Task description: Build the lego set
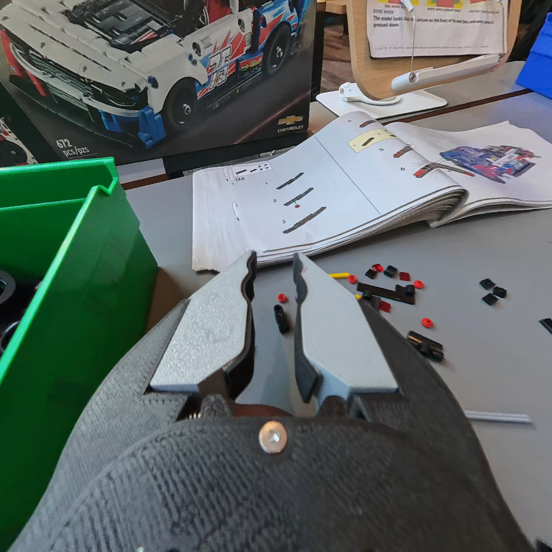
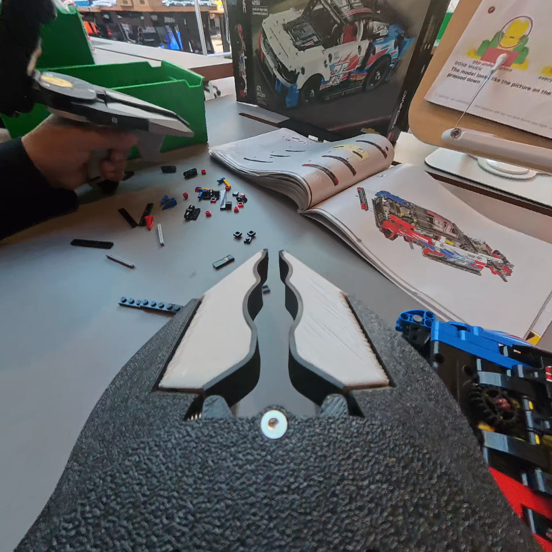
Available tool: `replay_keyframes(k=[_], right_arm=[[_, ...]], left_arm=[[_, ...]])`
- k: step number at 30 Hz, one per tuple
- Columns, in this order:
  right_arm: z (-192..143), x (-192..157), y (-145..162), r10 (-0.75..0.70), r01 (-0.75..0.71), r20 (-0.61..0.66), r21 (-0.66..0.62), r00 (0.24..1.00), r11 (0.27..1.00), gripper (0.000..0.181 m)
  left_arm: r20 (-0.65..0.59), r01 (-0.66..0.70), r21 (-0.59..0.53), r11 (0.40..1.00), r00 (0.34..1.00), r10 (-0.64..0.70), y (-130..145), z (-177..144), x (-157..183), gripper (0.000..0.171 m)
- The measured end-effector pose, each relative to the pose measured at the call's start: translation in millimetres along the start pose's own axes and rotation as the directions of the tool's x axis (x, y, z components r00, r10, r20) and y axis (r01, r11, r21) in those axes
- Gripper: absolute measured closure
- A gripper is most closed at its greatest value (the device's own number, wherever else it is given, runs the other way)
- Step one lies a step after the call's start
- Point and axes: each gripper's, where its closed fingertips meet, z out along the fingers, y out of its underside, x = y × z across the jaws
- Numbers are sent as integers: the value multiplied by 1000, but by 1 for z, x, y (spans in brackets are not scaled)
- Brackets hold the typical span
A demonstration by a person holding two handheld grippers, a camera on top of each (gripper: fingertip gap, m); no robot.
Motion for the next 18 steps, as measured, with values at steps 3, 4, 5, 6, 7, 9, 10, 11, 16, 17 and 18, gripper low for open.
replay_keyframes(k=[3, 4, 5, 6, 7, 9, 10, 11, 16, 17, 18], right_arm=[[-1, -20, 20, -4, 14, 110, -94, 994, 995, 177], [-2, -24, 28, -13, 30, 134, -126, 991, 992, 176], [-3, -29, 35, -28, 53, 158, -156, 987, 986, 176], [-4, -32, 39, -44, 74, 172, -175, 984, 982, 175], [-6, -33, 41, -61, 93, 177, -179, 982, 979, 174], [-8, -36, 44, -76, 113, 197, -186, 978, 976, 174], [-9, -38, 45, -75, 116, 208, -193, 975, 974, 174], [-10, -39, 45, -75, 117, 215, -191, 974, 974, 172], [-16, -43, 37, -56, 93, 265, -129, 963, 987, 167], [-19, -46, 34, -60, 94, 283, -108, 957, 990, 163], [-22, -48, 32, -70, 101, 301, -87, 951, 991, 159]], left_arm=[[-84, 48, 10, 999, 995, -47, -7, -15, 17, 148], [-115, 39, -10, 999, 993, -40, -6, -21, 26, 145], [-146, 18, -36, 999, 989, -23, -3, -28, 35, 145], [-181, -11, -62, 998, 984, 0, 1, -37, 47, 145], [-224, -40, -87, 995, 974, 20, 6, -46, 62, 145], [-309, -110, -117, 987, 949, 69, 16, -65, 96, 145], [-331, -150, -125, 981, 938, 102, 22, -72, 110, 144], [-343, -191, -136, 972, 930, 135, 28, -78, 122, 145], [-370, -275, -156, 949, 907, 202, 49, -99, 157, 142], [-378, -266, -156, 951, 906, 192, 51, -104, 161, 142], [-383, -255, -152, 955, 906, 181, 53, -109, 165, 141]])
